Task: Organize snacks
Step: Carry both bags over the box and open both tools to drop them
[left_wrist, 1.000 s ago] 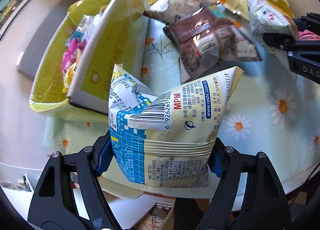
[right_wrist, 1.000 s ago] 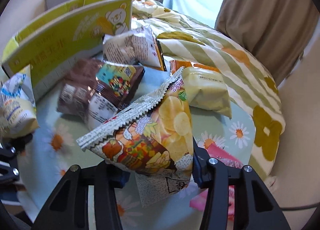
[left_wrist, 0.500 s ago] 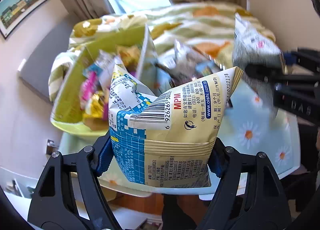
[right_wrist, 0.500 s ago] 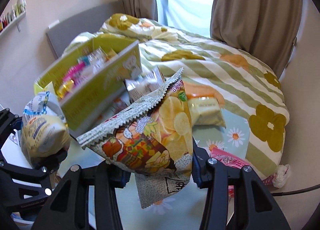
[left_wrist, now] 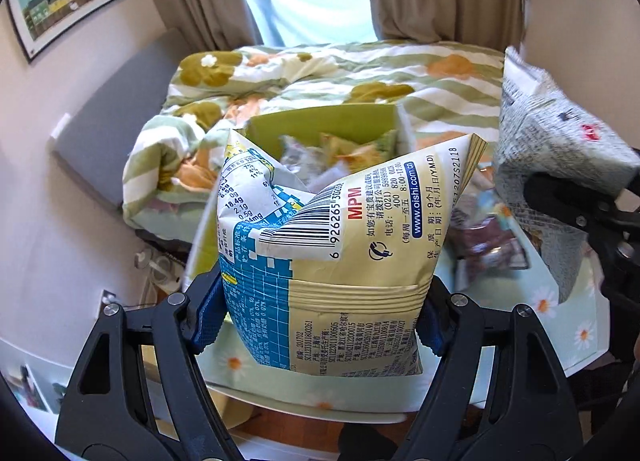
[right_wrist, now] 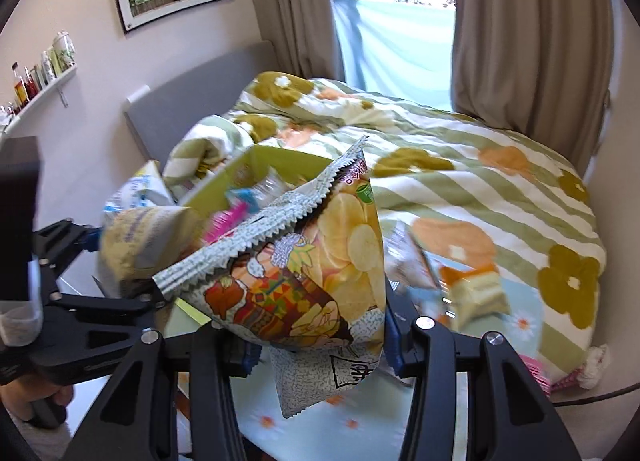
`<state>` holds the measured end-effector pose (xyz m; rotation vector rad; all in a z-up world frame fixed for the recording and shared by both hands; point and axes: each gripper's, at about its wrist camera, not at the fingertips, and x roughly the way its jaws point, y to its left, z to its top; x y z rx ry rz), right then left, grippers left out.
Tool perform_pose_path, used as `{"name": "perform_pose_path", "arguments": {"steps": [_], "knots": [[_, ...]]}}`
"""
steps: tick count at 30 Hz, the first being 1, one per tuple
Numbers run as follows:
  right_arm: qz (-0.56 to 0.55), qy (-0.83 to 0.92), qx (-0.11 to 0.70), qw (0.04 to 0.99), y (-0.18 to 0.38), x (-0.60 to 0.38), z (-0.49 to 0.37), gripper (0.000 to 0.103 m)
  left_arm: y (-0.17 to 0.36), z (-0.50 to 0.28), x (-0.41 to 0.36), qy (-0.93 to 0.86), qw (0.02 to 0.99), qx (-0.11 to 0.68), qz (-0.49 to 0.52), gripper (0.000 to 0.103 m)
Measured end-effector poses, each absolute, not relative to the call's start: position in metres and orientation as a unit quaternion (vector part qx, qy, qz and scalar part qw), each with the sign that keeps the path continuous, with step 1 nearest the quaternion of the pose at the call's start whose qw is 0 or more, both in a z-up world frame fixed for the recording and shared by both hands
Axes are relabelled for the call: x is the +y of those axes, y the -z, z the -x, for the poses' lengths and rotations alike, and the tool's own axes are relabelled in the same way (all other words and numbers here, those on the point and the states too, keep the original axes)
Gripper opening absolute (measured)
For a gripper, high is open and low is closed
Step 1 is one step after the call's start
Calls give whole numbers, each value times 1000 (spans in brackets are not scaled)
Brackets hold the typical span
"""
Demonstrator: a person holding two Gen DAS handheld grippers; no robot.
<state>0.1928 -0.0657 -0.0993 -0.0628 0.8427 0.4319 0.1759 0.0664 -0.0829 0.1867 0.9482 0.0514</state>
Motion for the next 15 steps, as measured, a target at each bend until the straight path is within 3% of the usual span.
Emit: {"name": "perform_pose_path", "arguments": {"steps": [9,14,15], "knots": [[8,-215,424,880,111,16,-219,44,111,-215,136,0,870,485,-88,75],[-6,-195,443,875,124,39,-227,44,132,-238,156,41,858,508,-70,80],[-9,-189,445,875,126,40,-228,44,137,-241,157,49,854,513,-73,87]]}}
